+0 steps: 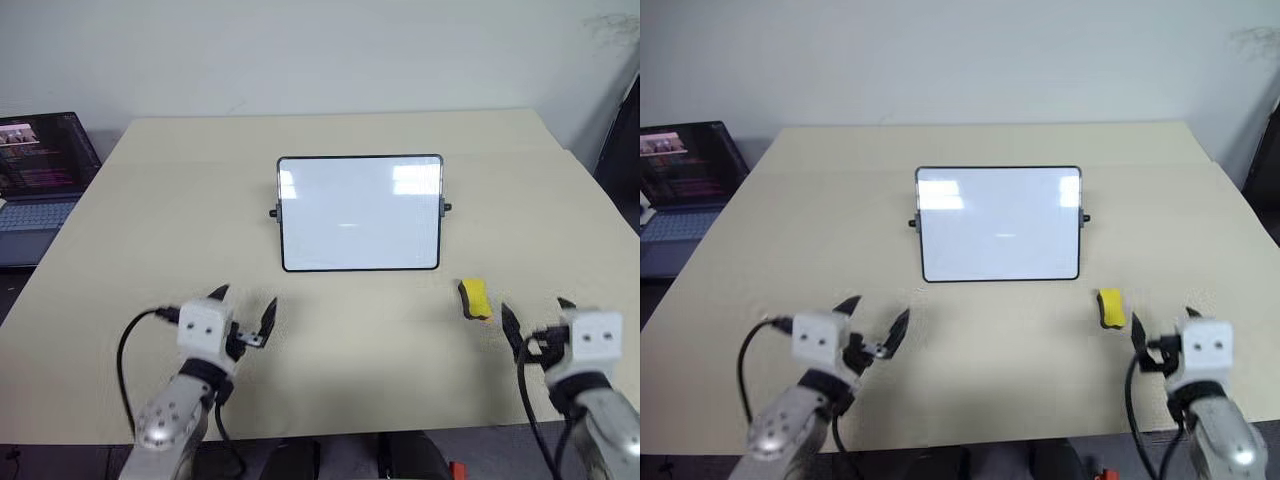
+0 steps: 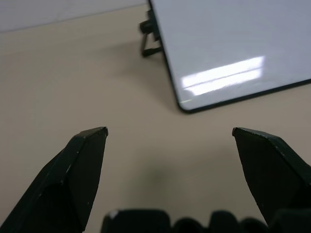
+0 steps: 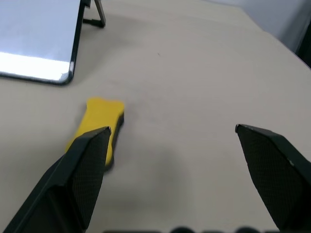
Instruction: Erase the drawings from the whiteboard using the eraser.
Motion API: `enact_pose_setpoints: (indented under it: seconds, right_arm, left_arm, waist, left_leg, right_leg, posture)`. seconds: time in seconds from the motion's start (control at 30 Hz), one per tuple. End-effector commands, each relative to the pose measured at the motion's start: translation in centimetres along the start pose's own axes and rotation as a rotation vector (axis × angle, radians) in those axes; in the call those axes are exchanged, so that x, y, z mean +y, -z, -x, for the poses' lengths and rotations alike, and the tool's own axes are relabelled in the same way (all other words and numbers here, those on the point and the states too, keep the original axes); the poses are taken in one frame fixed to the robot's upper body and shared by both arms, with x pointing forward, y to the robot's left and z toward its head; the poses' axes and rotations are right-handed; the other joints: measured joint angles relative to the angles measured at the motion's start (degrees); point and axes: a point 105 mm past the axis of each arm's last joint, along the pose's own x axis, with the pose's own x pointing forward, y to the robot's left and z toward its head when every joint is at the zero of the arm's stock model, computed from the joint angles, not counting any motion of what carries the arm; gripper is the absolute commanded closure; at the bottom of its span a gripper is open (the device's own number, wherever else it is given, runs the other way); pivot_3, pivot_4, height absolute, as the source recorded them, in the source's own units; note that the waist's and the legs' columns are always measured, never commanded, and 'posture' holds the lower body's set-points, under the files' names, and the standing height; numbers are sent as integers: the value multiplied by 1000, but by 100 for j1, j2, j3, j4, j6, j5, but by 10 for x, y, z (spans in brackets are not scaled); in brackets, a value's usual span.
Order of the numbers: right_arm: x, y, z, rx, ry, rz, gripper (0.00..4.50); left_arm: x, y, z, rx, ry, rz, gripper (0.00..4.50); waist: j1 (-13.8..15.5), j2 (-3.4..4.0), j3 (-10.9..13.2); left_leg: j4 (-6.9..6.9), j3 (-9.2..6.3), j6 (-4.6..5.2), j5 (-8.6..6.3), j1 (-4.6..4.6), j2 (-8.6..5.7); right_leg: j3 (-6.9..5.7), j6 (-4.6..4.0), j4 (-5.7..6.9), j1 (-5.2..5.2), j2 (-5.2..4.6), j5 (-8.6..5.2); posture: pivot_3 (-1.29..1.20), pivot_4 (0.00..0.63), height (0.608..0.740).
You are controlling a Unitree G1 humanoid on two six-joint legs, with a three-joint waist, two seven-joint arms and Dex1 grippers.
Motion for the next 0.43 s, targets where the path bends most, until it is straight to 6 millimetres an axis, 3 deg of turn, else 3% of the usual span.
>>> enact_pose_setpoints:
  seconds: [0.03,0.1,0.23,0.43]
  right_arm:
    - [8,8,12,-56,-11,-15,18]
    - [14,19,16,-36,-17,-59,18]
    - [26,18,13,-57,-42,-97,18]
    - [24,24,11,-37,-47,-104,18]
  left_arm:
    - [19,-4,23,-40,-163,-53,0]
    - [23,-4,34,-38,-216,-66,0]
    - [28,-8,46,-38,-246,-86,0]
    - [24,-9,58,-14,-237,-68,0]
  waist:
    - [-2,-2,-4]
    - [-2,-7,-3]
    - [4,-7,19]
    - [7,-12,17]
  left_leg:
    - [-1,-2,3,4,-1,5]
    - [-2,-4,3,4,13,19]
    - [-4,-19,4,2,45,18]
    - [-14,-24,-1,-2,65,18]
  right_leg:
    - [-6,14,-7,2,2,-7]
    - [-3,11,-22,27,9,-4]
    - [-4,-27,-35,88,7,-30]
    - [-13,1,-35,90,7,-28]
  posture:
    - [0,150,740]
    - [0,150,740]
    - [0,150,740]
    - [0,150,740]
